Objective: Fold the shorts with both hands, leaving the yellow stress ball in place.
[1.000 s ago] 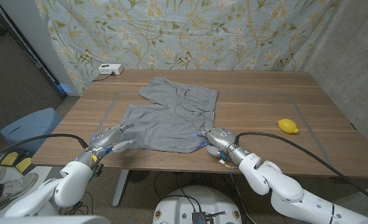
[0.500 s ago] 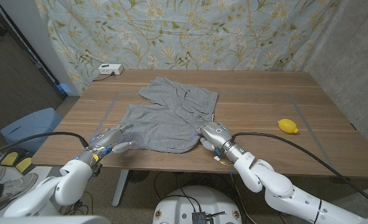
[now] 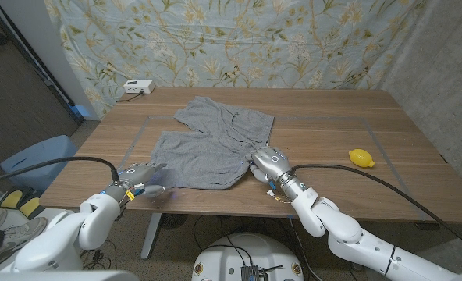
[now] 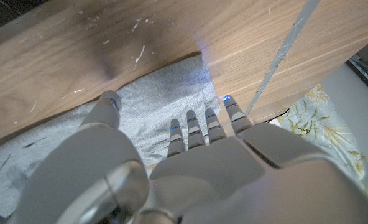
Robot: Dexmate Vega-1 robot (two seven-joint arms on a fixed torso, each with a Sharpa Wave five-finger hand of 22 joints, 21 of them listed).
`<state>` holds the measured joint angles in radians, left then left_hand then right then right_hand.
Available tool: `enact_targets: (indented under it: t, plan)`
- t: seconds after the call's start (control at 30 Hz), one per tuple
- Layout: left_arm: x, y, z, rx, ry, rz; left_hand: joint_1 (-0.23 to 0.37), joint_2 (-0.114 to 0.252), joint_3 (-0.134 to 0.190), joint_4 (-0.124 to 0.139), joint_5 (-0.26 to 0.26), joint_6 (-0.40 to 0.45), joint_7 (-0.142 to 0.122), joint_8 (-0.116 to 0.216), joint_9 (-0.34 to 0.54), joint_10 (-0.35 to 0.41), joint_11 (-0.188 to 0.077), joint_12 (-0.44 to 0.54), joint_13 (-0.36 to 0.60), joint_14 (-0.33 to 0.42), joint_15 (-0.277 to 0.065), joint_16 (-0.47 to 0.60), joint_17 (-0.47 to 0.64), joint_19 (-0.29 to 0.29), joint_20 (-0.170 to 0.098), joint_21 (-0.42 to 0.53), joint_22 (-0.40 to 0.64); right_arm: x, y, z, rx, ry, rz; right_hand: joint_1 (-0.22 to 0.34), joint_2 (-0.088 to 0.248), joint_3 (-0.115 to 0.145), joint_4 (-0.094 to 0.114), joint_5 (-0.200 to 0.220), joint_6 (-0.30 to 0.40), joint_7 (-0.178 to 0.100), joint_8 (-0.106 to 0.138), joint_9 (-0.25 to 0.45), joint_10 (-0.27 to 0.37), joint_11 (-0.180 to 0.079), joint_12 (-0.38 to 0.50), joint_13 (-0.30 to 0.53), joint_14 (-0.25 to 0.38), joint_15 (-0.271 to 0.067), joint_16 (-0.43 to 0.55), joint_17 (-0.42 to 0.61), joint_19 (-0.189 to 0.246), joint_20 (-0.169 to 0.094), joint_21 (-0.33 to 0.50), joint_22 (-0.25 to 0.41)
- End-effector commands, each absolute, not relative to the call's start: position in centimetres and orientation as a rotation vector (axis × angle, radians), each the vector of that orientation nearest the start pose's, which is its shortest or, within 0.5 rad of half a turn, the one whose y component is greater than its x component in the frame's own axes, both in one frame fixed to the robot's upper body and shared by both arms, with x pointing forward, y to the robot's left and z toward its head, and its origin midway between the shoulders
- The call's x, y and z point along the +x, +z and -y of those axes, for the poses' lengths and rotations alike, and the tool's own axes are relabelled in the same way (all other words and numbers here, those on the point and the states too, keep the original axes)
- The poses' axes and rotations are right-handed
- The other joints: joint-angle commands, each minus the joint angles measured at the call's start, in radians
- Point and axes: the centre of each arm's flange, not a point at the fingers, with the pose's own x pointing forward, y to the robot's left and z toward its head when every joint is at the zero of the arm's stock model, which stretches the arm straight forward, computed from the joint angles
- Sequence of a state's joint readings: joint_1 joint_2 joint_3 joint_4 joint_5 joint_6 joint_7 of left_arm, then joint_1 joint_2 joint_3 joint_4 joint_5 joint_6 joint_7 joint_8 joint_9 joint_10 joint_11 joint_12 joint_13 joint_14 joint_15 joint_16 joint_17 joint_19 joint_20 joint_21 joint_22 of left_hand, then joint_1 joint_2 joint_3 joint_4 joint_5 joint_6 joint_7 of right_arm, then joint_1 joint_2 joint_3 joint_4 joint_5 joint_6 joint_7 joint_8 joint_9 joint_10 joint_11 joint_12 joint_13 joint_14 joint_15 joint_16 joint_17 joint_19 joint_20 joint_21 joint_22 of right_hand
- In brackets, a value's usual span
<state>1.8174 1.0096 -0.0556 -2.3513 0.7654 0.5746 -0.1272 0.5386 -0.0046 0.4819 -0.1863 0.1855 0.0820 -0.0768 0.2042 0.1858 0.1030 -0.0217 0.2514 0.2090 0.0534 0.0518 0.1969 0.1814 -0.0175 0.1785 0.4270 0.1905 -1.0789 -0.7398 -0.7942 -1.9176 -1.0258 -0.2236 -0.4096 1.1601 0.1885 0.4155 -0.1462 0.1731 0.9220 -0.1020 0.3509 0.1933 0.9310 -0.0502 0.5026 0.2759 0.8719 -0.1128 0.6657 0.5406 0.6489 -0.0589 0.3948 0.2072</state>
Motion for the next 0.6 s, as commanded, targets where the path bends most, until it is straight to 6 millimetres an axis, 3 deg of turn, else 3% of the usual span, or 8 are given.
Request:
enact_targets:
  t: [0.03, 0.17, 0.2, 0.37, 0.5, 0.6]
  plan:
    - [43.5, -10.4, -32.9, 1.772, 0.152, 0.05, 0.061, 0.008, 0.019, -0.002, 0.015, 0.016, -0.002, 0.011, 0.003, 0.015, -0.015, 0.006, 0.001, 0.007, -0.009, 0.005, 0.002, 0.018, -0.001, -0.003, -0.001, 50.5, -12.4, 11.0, -1.514, -0.104, 1.039, 0.014, -0.003, 0.007, 0.002, 0.004, 0.012, 0.002, -0.004, 0.004, 0.014, -0.008, 0.007, 0.007, 0.01, -0.111, -0.004, 0.005, 0.007, -0.019, 0.009, 0.006]
    - [43.8, -10.2, -32.6, 1.815, 0.176, 0.033, 0.107, 0.021, 0.036, -0.003, 0.015, 0.018, -0.002, 0.012, 0.003, 0.017, -0.018, 0.005, 0.001, 0.012, -0.013, 0.005, 0.002, 0.029, -0.005, -0.003, -0.001, 50.6, -12.3, 11.1, -1.51, -0.111, 1.036, 0.014, -0.003, 0.007, 0.004, 0.003, 0.012, 0.004, -0.007, 0.005, 0.012, -0.009, 0.009, 0.01, 0.011, -0.109, -0.006, 0.007, 0.007, -0.019, 0.011, 0.006]
    - [43.9, -10.2, -32.5, 1.832, 0.178, 0.035, 0.149, 0.032, 0.052, -0.004, 0.013, 0.019, 0.0, 0.012, 0.003, 0.019, -0.023, 0.003, 0.001, 0.015, -0.017, 0.005, 0.001, 0.036, -0.009, -0.005, -0.002, 50.7, -12.3, 11.1, -1.508, -0.113, 1.036, 0.014, -0.003, 0.008, 0.004, 0.003, 0.012, 0.004, -0.007, 0.005, 0.012, -0.009, 0.009, 0.01, 0.012, -0.11, -0.006, 0.007, 0.007, -0.019, 0.012, 0.006]
    - [44.6, -10.1, -32.4, 1.861, 0.19, 0.02, 0.25, 0.061, 0.089, -0.005, 0.006, 0.021, -0.002, 0.012, 0.004, 0.03, -0.032, 0.002, 0.0, 0.037, -0.023, 0.008, 0.0, 0.062, -0.006, -0.003, -0.001, 50.8, -12.2, 11.3, -1.501, -0.12, 1.034, 0.016, -0.003, 0.009, 0.006, 0.002, 0.013, 0.004, -0.01, 0.005, 0.012, -0.009, 0.012, 0.014, 0.013, -0.11, -0.008, 0.01, 0.006, -0.019, 0.015, 0.006]
    - [45.3, -10.1, -32.1, 1.887, 0.177, 0.009, 0.276, 0.062, 0.094, -0.006, 0.004, 0.014, -0.007, 0.009, 0.004, 0.025, -0.037, -0.002, 0.0, 0.042, -0.028, 0.008, 0.0, 0.067, -0.008, -0.003, -0.001, 50.7, -12.1, 11.5, -1.498, -0.128, 1.032, 0.016, -0.005, 0.009, 0.007, 0.002, 0.015, 0.005, -0.011, 0.005, 0.012, -0.008, 0.014, 0.016, 0.014, -0.11, -0.01, 0.012, 0.005, -0.019, 0.017, 0.007]
    - [46.0, -10.3, -31.9, 1.902, 0.167, -0.005, 0.314, 0.052, 0.096, -0.006, 0.0, 0.014, -0.011, 0.009, 0.004, 0.032, -0.062, -0.002, 0.0, 0.055, -0.041, 0.008, -0.001, 0.08, -0.018, -0.002, -0.001, 50.7, -12.0, 11.6, -1.497, -0.133, 1.035, 0.015, -0.004, 0.009, 0.009, 0.001, 0.015, 0.004, -0.012, 0.005, 0.012, -0.009, 0.015, 0.018, 0.015, -0.109, -0.011, 0.013, 0.004, -0.02, 0.018, 0.007]
